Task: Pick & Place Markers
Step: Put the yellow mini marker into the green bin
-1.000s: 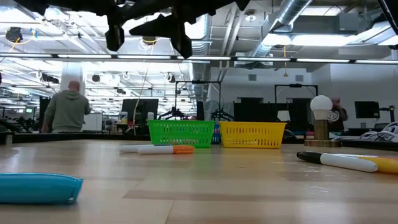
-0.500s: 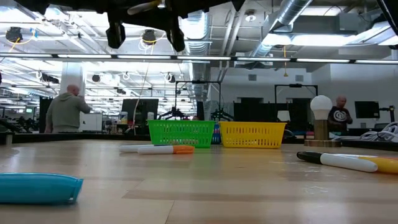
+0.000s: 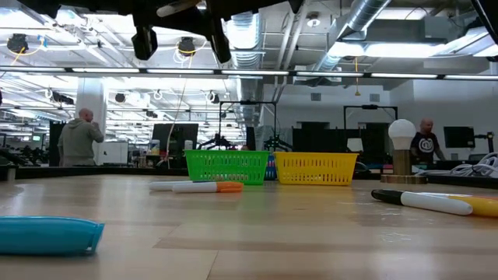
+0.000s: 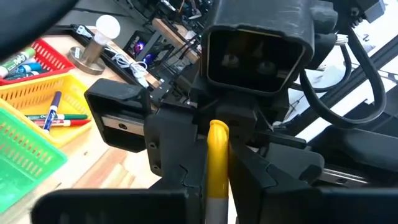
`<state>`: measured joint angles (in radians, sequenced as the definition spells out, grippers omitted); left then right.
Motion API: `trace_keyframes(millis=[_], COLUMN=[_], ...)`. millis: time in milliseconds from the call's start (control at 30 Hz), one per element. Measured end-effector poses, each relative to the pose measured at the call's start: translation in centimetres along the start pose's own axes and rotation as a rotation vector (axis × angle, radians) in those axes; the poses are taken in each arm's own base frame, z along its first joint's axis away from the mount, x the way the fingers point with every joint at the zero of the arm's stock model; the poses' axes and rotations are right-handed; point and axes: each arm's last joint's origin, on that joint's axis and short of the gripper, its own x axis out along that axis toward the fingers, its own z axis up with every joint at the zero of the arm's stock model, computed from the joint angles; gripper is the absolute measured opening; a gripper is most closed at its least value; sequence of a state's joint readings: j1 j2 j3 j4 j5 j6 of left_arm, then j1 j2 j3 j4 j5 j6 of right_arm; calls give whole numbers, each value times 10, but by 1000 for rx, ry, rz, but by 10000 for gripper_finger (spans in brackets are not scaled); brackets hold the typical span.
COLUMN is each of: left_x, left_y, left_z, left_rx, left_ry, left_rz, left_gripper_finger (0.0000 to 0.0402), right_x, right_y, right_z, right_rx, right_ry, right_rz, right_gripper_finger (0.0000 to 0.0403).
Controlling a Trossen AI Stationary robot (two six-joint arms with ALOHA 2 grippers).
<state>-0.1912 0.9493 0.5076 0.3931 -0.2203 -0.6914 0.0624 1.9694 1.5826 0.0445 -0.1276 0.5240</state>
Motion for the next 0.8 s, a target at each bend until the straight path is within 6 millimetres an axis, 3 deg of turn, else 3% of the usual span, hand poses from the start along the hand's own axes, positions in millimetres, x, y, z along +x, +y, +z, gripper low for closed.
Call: trace_keyframes(millis=[133,433,800], left_x=[0,0,0], left_y=[0,0,0], left_z=[0,0,-1], left_rx=[1,12,6], left_ry=[2,9,26], left_rz=[2,-8,-23], left_gripper_finger=[45,45,79], right_x=[0,0,-1], right_y=[0,0,0], right_z=[-1,-2,-4], right_rx=[1,25,32], right_ry=[7,40,55], right_rz=[-3,30,16], right_gripper_finger=[103,37,36])
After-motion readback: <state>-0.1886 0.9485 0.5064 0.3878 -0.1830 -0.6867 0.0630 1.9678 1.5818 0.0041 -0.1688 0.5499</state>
